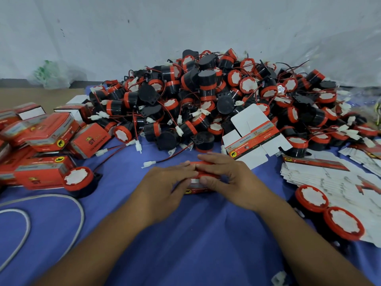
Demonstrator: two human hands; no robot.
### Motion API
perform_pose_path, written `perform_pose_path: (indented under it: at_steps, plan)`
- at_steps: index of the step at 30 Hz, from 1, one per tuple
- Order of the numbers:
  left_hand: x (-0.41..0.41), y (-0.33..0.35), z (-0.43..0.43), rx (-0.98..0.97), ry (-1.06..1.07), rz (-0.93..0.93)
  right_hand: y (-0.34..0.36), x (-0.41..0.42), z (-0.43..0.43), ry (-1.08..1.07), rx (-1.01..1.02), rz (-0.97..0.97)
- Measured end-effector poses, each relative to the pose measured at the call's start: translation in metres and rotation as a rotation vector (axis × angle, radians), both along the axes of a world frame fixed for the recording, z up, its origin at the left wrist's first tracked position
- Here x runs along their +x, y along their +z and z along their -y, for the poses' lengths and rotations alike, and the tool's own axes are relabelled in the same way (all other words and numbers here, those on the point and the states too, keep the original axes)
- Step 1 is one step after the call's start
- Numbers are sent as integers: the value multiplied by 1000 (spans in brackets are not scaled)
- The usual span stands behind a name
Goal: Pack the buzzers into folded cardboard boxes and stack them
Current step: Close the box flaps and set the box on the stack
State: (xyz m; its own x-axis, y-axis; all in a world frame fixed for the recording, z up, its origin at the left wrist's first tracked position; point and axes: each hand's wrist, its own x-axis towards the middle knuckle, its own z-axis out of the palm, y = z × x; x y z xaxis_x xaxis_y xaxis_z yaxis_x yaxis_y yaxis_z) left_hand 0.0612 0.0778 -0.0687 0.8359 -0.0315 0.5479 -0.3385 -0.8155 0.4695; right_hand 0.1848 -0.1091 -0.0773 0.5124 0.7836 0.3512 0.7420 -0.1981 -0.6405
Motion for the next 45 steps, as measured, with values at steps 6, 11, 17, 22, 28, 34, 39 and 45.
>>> perform_pose_path:
  at_steps: [6,11,17,22,28,34,39,45]
  plan:
    - [4,4,-1,-15,36,1,5,-2,-3,31,55,132]
    - [5,1,-2,-63,60,-6,8,-1,-3,35,31,202]
    - [7,-10,-7,-267,11,-77,7,-7,-9,-38,43,274]
    - [8,-16,-10,-579,-69,-210,5,-11,-10,-23,-109,277]
    - [9,-20,-11,-483,-40,-176,3,-14,-11,1,-68,210]
    - [10,-19,-11,-363,-14,-135,-1,-19,-21,-109,11,266]
    - [12,-26,-10,-273,-17,-99,3,-17,-22,-131,35,146]
    - [15,-23,-6,-273,-70,34,10,-22,-23,-157,204,41]
